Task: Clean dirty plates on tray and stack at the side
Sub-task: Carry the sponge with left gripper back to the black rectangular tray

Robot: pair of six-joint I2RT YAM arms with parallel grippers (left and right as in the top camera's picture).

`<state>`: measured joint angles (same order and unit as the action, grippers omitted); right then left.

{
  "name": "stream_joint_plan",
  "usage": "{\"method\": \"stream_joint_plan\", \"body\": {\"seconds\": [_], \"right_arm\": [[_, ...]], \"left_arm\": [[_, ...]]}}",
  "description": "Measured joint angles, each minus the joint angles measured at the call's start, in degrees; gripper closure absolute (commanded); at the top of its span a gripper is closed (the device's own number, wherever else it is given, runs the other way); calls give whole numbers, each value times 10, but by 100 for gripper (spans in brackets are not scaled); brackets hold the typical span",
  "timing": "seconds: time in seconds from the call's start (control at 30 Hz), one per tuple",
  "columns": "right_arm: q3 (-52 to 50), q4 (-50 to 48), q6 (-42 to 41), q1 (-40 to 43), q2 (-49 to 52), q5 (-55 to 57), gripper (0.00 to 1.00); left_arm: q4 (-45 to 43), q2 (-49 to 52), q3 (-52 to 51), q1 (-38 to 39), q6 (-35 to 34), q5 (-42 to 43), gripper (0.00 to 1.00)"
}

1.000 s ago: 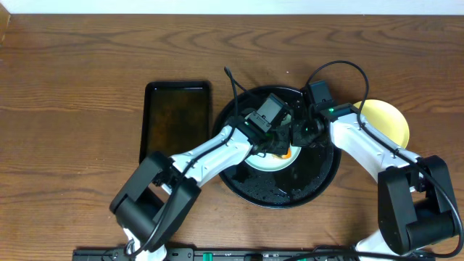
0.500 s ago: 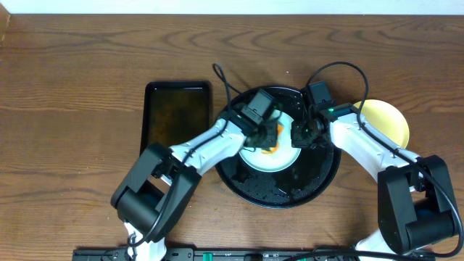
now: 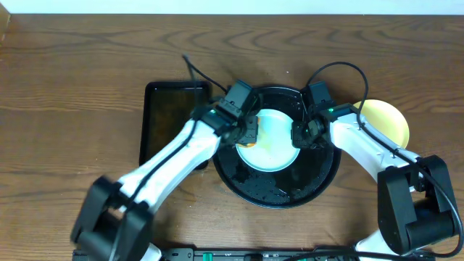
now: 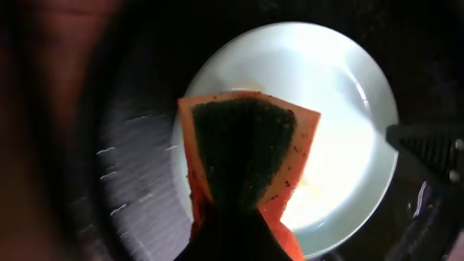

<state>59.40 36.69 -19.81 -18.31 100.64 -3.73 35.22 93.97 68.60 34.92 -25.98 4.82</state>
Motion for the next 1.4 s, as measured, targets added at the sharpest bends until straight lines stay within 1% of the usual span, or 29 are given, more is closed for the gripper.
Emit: {"method": "stream_joint_plan", "body": {"seconds": [0.07, 0.17, 0.27, 0.4, 0.53, 0.63, 0.77, 0.83, 0.9, 1.03, 1.13, 1.27, 1.4], "right_arm": [[0, 1, -1, 0, 0, 1, 81], [0, 1, -1, 0, 0, -11, 80], [-10, -12, -8, 0, 0, -19, 81], [-42, -46, -22, 0, 0, -23, 85], [-69, -95, -38, 0, -12, -28, 92], [-81, -112, -44, 0, -18, -31, 99], [-82, -117, -48, 0, -21, -33, 99], [-82, -117, -48, 0, -21, -34, 99], [-82, -117, -48, 0, -21, -34, 99], [-82, -117, -48, 0, -21, -34, 99], [-82, -117, -48, 0, -21, -34, 99], [-82, -117, -48, 0, -21, -34, 99], [-82, -117, -48, 0, -21, -35, 99]], "left_arm": [[26, -24, 0, -1, 3, -38, 92], [53, -30, 0, -12, 3, -80, 92], [66, -29, 0, -37, 4, -97, 92], [72, -29, 0, -83, 8, -101, 92], [68, -22, 0, -147, 30, -75, 92], [65, -3, 0, -203, 53, -45, 92], [47, 38, 0, -278, 92, 15, 92], [40, 59, 0, -313, 116, 61, 92], [33, 79, 0, -348, 151, 126, 92], [33, 106, 0, -394, 212, 231, 92], [36, 128, 0, -411, 248, 280, 92], [45, 167, 0, -415, 290, 337, 92], [47, 210, 0, -415, 318, 379, 93]]}}
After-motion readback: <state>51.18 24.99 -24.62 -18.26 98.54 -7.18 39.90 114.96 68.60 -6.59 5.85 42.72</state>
